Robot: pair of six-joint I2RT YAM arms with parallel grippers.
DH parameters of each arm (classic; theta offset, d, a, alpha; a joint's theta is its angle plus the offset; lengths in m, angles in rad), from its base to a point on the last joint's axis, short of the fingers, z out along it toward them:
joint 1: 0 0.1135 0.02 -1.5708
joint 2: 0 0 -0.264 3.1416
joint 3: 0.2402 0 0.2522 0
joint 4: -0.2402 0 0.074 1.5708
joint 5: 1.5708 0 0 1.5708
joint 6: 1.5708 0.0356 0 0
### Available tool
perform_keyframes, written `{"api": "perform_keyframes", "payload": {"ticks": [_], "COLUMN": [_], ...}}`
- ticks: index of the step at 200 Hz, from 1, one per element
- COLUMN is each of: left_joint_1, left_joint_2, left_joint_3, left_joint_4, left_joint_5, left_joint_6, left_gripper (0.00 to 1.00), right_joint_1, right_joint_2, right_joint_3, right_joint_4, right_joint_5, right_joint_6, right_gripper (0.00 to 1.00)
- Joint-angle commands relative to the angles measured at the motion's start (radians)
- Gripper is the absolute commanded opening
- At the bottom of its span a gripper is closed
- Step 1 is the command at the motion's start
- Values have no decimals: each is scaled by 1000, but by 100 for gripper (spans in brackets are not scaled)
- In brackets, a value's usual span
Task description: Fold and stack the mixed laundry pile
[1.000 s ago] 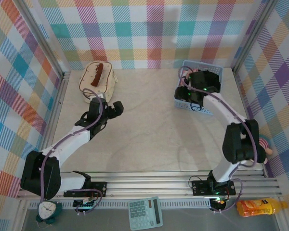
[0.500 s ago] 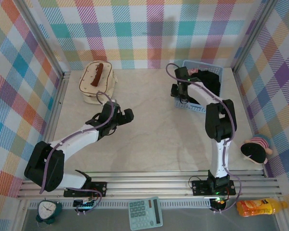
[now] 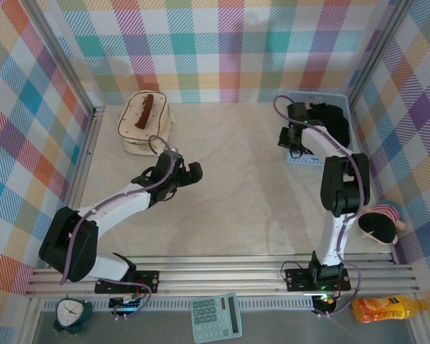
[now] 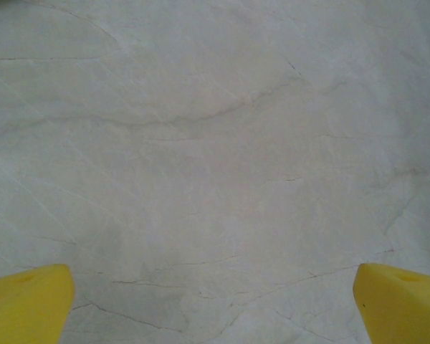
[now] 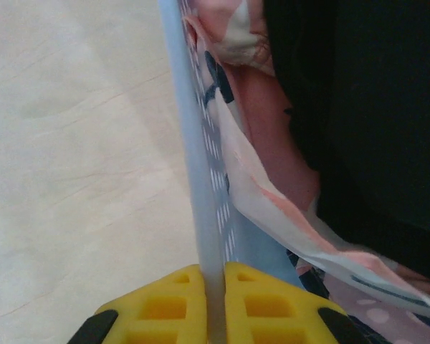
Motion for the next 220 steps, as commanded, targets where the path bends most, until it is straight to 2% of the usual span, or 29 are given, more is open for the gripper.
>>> {"api": "perform_keyframes", "payload": {"ticks": [1,14,32,61,80,86,107,143,152,158,185,200,220], "left_joint_1": [-23,-30,-40,-53,-57,-59,-67,-81,-81,-81,-82,-83,-82], "left_joint_2": [33,53,81,109,123,128,143,158,158,158,149,147,157], "left_joint_3": [51,71,104,150,166,172,187,195,195,196,200,200,201], "left_joint_4": [-6,-11,-24,-41,-44,-44,-46,-49,-52,-55,-63,-60,-40], "left_joint_5": [2,5,8,8,9,10,16,5,4,1,-9,-15,-2], "left_joint_6": [7,10,17,21,20,20,20,17,13,13,16,18,23], "left_gripper": [100,100,100,100,100,100,100,100,100,100,100,100,100], "right_joint_1": [-50,-67,-86,-142,-208,-226,-280,-315,-321,-325,-346,-347,-344], "right_joint_2": [-46,-66,-112,-191,-202,-203,-160,24,60,74,19,-62,-178], "right_joint_3": [-44,-51,-58,-65,-56,-54,-33,90,115,128,125,121,136], "right_joint_4": [-24,-13,-9,-22,-46,-47,-40,-95,-108,-114,-91,-65,-42], "right_joint_5": [14,-27,-71,-70,-43,-34,-38,-81,-80,-80,-86,-104,-219], "right_joint_6": [-23,-40,-64,-84,-74,-73,-77,-68,-61,-56,-41,-57,-74], "right_gripper": [12,16,29,46,49,53,65,69,66,61,0,0,0]}}
